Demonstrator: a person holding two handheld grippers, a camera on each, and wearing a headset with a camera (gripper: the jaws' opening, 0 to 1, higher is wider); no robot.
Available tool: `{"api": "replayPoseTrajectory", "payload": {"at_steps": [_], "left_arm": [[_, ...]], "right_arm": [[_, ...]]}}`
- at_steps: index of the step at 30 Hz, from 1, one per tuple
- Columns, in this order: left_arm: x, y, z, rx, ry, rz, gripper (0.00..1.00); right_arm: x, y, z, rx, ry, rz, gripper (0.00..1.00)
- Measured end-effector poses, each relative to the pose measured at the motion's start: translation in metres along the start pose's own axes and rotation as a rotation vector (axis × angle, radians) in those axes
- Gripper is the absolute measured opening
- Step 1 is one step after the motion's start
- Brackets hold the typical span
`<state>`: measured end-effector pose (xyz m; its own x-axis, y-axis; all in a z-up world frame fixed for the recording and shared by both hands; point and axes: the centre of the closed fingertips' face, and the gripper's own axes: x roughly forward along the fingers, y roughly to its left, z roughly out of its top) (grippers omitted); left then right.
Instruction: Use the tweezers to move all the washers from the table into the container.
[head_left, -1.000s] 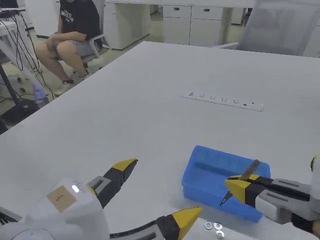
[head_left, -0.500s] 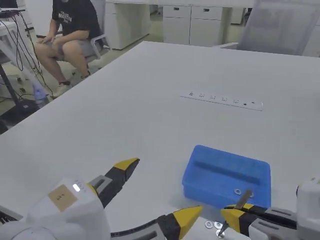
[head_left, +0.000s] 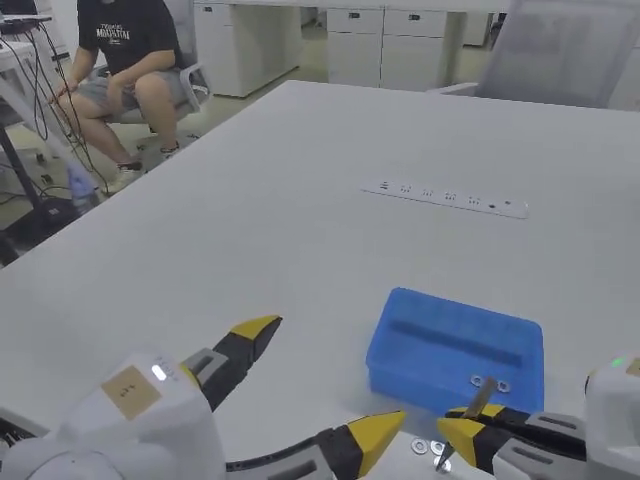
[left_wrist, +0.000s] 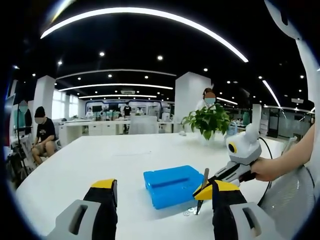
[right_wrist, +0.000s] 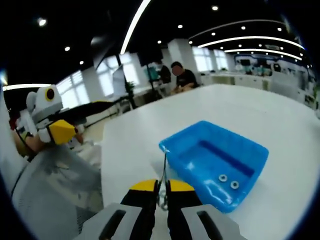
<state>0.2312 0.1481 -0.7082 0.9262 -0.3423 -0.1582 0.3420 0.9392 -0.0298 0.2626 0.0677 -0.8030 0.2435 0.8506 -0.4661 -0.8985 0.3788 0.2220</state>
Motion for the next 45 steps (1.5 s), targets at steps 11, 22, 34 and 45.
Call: {"api": "replayPoseTrajectory", "payload": {"at_steps": [11, 22, 34, 45], "left_arm": [[0.0, -0.001, -0.001, 0.006, 0.006, 0.004, 0.78], [0.0, -0.001, -0.003, 0.012, 0.015, 0.003, 0.77], [0.0, 0.0, -0.004, 0.021, 0.02, 0.006, 0.76], [-0.001, -0.001, -0.003, 0.025, 0.019, 0.009, 0.75]], "right_arm": [[-0.001, 0.002, -0.003, -0.036, 0.001, -0.001, 0.04], [-0.003, -0.003, -0.004, 0.003, -0.011, -0.011, 0.04], [-0.001, 0.014, -0.008, -0.226, 0.03, 0.033, 0.03], [-0.014, 0.011, 0.023, -0.088, -0.08, 0.05, 0.02]]}}
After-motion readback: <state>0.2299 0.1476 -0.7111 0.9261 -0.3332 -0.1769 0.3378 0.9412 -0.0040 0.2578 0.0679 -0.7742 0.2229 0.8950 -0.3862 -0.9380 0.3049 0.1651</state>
